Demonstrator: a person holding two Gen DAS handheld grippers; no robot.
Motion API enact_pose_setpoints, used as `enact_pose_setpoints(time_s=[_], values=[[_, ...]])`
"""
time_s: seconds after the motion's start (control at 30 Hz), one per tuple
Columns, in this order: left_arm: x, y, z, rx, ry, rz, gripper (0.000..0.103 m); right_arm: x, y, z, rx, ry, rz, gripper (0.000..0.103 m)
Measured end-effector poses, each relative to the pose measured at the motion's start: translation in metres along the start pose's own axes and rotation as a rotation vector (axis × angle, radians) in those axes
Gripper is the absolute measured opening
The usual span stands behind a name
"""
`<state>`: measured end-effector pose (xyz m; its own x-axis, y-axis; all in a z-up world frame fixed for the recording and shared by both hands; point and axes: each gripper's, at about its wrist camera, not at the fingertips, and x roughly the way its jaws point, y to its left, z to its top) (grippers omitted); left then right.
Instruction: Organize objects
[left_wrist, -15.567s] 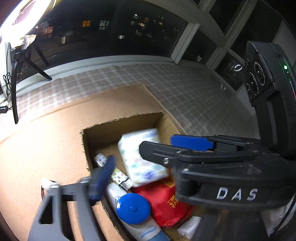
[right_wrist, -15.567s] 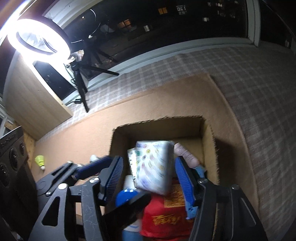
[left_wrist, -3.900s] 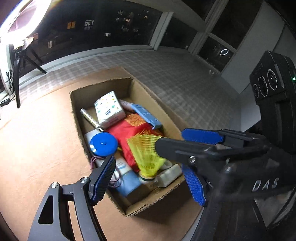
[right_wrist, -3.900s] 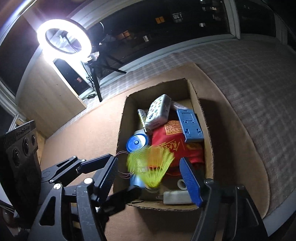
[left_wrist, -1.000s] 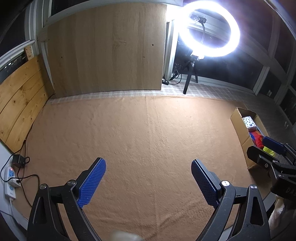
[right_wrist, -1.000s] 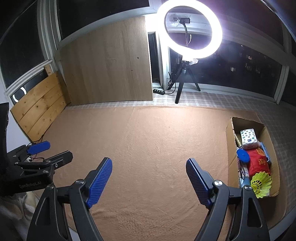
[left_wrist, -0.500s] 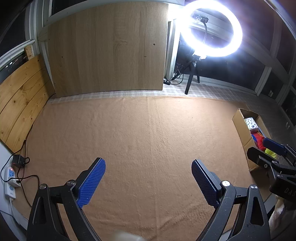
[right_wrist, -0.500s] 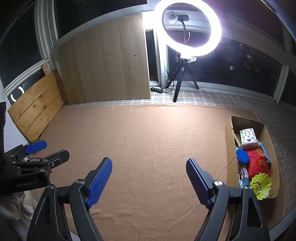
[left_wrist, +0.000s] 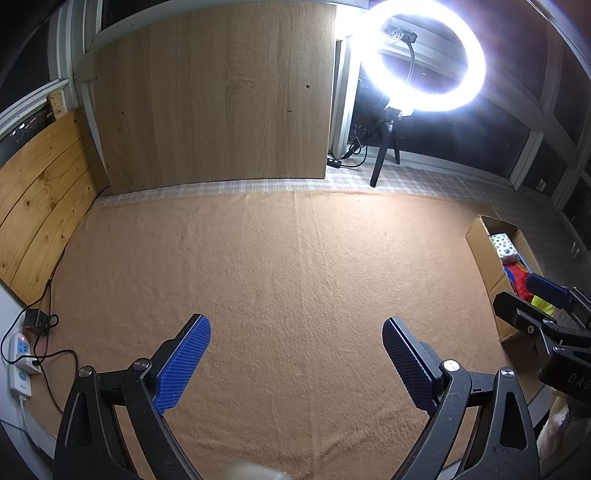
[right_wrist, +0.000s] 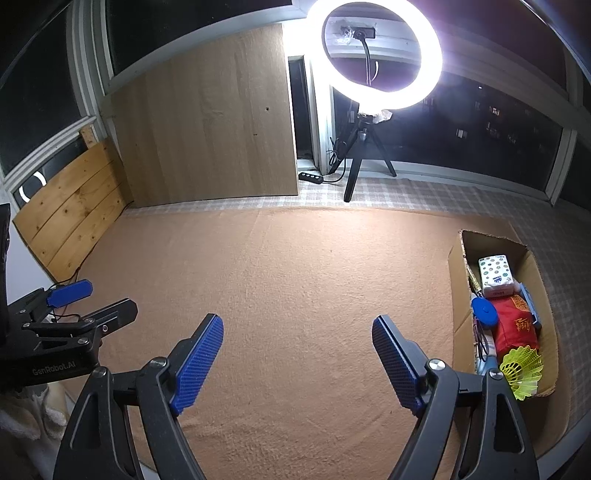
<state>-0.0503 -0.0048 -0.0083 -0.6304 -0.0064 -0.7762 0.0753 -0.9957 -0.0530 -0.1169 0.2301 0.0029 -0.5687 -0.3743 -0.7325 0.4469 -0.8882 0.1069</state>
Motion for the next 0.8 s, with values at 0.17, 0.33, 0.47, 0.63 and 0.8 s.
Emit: enact_pose_setpoints(time_s=[0.17,0.33,0.47,0.63,0.8], values=[[0.0001,0.0005,0.0001,0.002,0.000,0.000,0.096,0.0021,0.0006,0.0006,-0.001,0.003,0.001,0.080],[0.0016,0.0017,-0.0002,0.001,0.002,0.000,0.096,0.0042,0.0015,0.0003,0.003,0.007,0.002,0.080],[0.0030,0.0032,0.0000,0.002,0.003,0.001,0.096,0.0054,0.0021,-0.0002,0.004,0.008,0.001,0.080],[0.0052,0.0045,0.0005,0.002,0.005,-0.001,0.096,0.0071,0.0022,-0.0002,0.005,0.010,0.002,0.080],[0.0066,0.0053,0.0018,0.001,0.006,-0.005,0.096,0.0089,0.0017,0.0003,0.006,0.013,0.002,0.081]])
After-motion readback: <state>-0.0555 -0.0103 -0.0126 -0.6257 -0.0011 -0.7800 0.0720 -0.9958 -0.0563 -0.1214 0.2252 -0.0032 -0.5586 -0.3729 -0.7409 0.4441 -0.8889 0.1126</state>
